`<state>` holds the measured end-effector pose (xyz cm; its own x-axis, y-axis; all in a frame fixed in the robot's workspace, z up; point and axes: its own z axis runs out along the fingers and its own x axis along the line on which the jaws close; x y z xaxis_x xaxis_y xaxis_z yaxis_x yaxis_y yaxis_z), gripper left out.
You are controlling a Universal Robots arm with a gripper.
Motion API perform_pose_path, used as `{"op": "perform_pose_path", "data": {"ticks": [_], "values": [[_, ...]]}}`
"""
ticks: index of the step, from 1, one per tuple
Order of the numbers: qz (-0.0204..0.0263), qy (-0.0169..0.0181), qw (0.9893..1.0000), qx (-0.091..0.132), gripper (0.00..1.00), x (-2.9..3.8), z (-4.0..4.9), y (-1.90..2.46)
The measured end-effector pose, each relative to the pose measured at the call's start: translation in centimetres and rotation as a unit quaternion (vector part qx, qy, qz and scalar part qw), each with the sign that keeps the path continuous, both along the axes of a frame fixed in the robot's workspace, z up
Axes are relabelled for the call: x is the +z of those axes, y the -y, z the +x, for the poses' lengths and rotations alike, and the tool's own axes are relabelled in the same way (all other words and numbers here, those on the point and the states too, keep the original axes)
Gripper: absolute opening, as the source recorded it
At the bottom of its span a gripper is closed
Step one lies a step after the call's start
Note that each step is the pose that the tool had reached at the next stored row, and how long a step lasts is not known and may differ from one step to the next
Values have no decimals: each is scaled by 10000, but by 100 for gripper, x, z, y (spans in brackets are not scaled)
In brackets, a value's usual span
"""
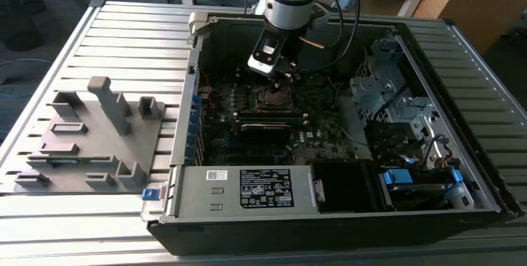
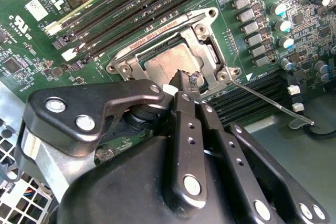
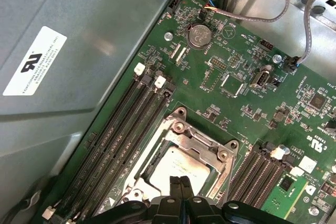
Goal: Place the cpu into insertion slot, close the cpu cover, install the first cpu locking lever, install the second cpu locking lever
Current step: 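Close the cpu cover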
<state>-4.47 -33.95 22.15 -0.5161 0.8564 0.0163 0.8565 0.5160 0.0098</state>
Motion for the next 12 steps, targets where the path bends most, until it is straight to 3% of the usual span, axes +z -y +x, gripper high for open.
{"op": "perform_pose_path", "data": {"ticks": [12], "values": [[0, 0, 10000, 72, 10, -2, 0, 0]]}}
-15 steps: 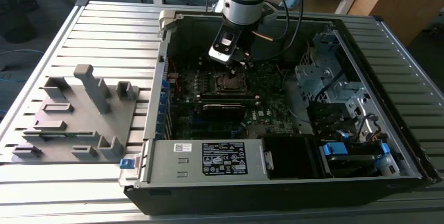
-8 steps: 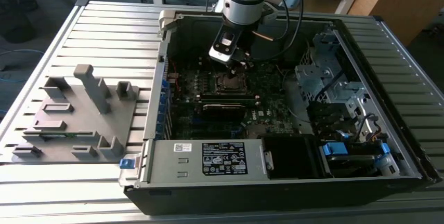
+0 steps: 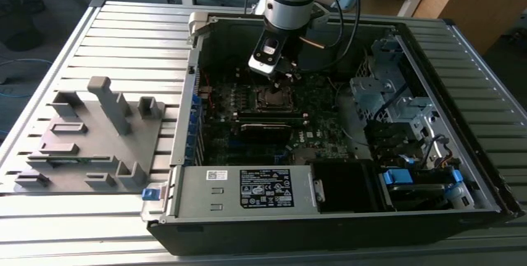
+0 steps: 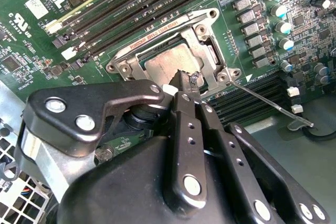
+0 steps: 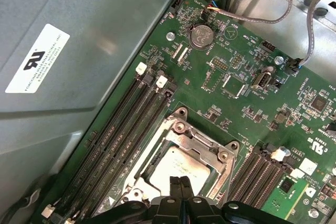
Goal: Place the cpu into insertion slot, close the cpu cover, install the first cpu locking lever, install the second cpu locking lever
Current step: 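Close the cpu cover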
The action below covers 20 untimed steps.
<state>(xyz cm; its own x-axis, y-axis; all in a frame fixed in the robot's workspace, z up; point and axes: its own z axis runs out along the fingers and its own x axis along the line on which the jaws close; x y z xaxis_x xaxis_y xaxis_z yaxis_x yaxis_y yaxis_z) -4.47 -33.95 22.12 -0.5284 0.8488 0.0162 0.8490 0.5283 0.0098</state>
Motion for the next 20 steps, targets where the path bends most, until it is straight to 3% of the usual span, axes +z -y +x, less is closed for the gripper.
{"op": "perform_pose_path", "data": {"ticks": [7, 12, 16, 20], "values": [[0, 0, 10000, 37, 10, -2, 0, 0], [0, 0, 9994, 354, 10, -8, 0, 0], [0, 0, 9976, 692, 10, -15, 0, 0], [0, 0, 9947, 1028, 10, -22, 0, 0]]}}
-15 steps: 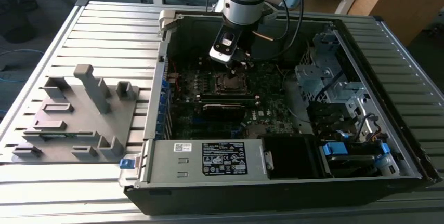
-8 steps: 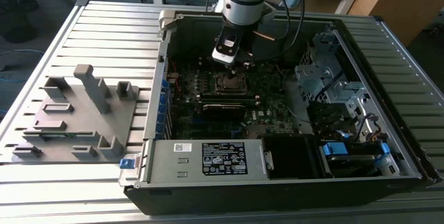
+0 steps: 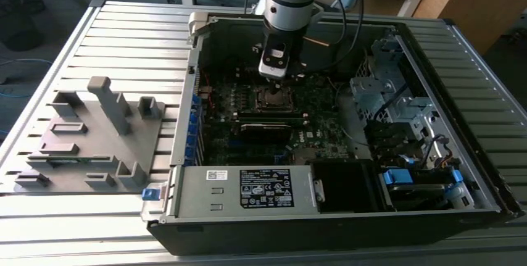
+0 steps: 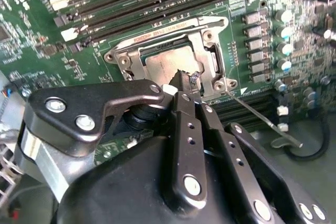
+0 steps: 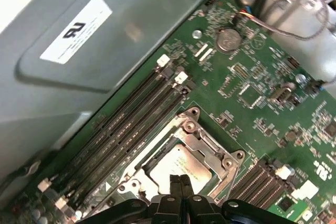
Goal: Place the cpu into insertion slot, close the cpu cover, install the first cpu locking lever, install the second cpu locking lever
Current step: 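Close the cpu cover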
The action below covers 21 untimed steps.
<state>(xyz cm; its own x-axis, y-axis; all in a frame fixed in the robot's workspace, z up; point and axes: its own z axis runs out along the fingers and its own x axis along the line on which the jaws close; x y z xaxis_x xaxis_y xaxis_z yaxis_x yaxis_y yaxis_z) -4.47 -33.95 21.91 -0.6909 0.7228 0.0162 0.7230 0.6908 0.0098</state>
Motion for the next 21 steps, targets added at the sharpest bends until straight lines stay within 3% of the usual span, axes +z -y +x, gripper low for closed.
{"op": "perform_pose_path", "data": {"ticks": [3, 7, 15, 17, 21], "values": [[0, 0, 9997, 244, 10, -4, 0, 0], [0, 0, 9985, 549, 10, -7, 0, 0], [0, 0, 9981, 618, 10, -7, 0, 0], [1, 0, 9970, 779, 10, -8, 0, 0], [1, 0, 9935, 1142, 10, -11, 0, 0]]}}
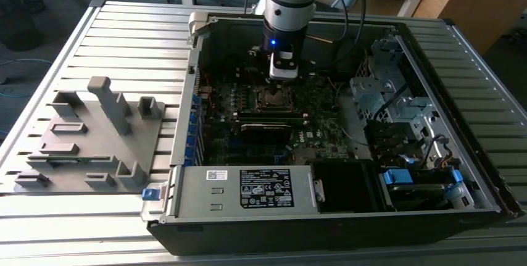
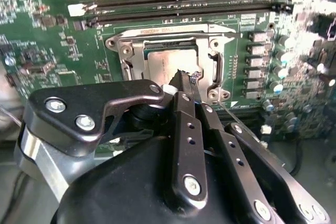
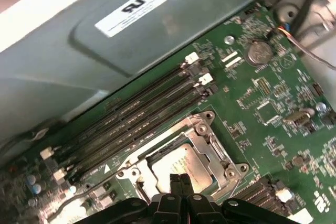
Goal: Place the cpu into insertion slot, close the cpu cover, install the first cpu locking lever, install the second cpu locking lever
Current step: 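Close the cpu cover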
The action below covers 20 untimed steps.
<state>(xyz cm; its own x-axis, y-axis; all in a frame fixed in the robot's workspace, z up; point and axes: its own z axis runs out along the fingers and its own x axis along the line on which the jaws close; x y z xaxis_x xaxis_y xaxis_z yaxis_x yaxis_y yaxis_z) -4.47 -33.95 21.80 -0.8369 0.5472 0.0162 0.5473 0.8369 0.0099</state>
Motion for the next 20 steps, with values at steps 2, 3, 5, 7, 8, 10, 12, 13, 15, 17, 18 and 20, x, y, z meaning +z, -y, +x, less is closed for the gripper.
{"op": "perform_pose_path", "data": {"ticks": [2, 3, 5, 7, 8, 10, 12, 13, 15, 17, 18, 20], "values": [[0, 0, 9998, 179, 10, -1, 0, 0], [0, 0, 9996, 270, 10, -2, 0, 0], [0, 0, 9990, 458, 10, -4, 0, 0], [0, 0, 9980, 637, 10, -5, 0, 0], [0, 0, 9974, 723, 10, -6, 0, 0], [0, 0, 9959, 907, 10, -7, 0, 0], [0, 0, 9941, 1081, 10, -9, 0, 0], [0, 0, 9932, 1166, 10, -10, 0, 0], [0, 1, 9912, 1326, 10, -13, 0, 0], [-1, 6, 9893, 1457, 10, -16, 0, 0], [-2, 13, 9885, 1511, 10, -16, 0, 0], [-1, 44, 9868, 1619, 10, -20, 0, 0]]}}
